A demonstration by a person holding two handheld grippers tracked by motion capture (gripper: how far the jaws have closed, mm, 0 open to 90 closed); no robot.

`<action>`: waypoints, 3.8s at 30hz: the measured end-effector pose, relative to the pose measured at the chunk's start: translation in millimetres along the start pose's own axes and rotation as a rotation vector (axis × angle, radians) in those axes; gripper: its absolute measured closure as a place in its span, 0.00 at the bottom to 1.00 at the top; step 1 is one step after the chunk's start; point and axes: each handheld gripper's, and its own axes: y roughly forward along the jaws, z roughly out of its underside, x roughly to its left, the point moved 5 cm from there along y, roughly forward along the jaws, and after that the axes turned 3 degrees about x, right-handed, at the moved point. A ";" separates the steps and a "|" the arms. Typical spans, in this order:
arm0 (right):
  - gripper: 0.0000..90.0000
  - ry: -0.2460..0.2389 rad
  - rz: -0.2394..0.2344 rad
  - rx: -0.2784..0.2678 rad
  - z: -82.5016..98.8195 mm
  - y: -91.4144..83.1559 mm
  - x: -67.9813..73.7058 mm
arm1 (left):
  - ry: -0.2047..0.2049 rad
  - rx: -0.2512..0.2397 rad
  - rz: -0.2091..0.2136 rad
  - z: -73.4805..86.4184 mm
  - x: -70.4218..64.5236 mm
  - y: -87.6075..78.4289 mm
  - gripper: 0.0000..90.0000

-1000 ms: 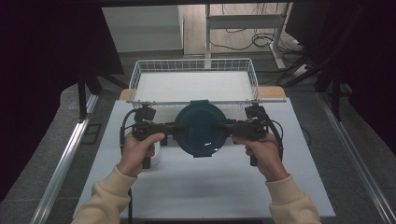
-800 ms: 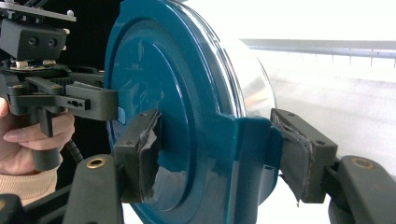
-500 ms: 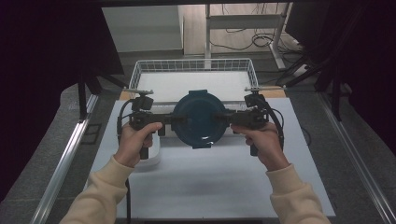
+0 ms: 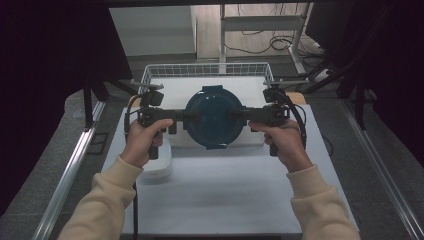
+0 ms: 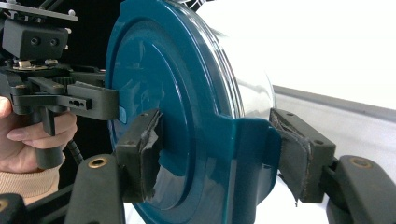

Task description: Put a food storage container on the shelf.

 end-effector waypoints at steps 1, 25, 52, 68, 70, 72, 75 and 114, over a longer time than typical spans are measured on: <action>0.41 0.002 0.001 0.001 -1.8 0.0 -0.7 | 0.000 0.000 0.002 -1.9 0.5 0.4 0.45; 0.40 0.021 0.008 0.014 -40.0 7.1 -10.0 | -0.010 0.013 0.002 -39.4 12.1 0.8 0.45; 0.40 0.050 0.006 0.005 -81.2 20.2 -23.4 | -0.048 0.039 -0.004 -83.8 28.6 1.6 0.44; 0.42 0.126 -0.020 0.058 -103.6 47.7 -46.3 | -0.122 0.062 -0.005 -108.2 62.1 11.8 0.44; 0.42 0.135 -0.013 0.064 -103.3 49.7 -50.9 | -0.135 0.071 0.002 -108.5 65.7 16.6 0.44; 0.42 0.146 -0.008 0.072 -103.1 50.4 -54.5 | -0.142 0.075 0.009 -108.9 68.7 20.7 0.44; 0.41 0.158 0.000 0.080 -102.9 52.1 -59.8 | -0.152 0.079 0.015 -109.7 72.9 25.3 0.44; 0.12 0.181 0.061 0.085 -101.3 71.0 -69.7 | -0.156 -0.089 -0.106 -114.3 101.4 28.8 0.27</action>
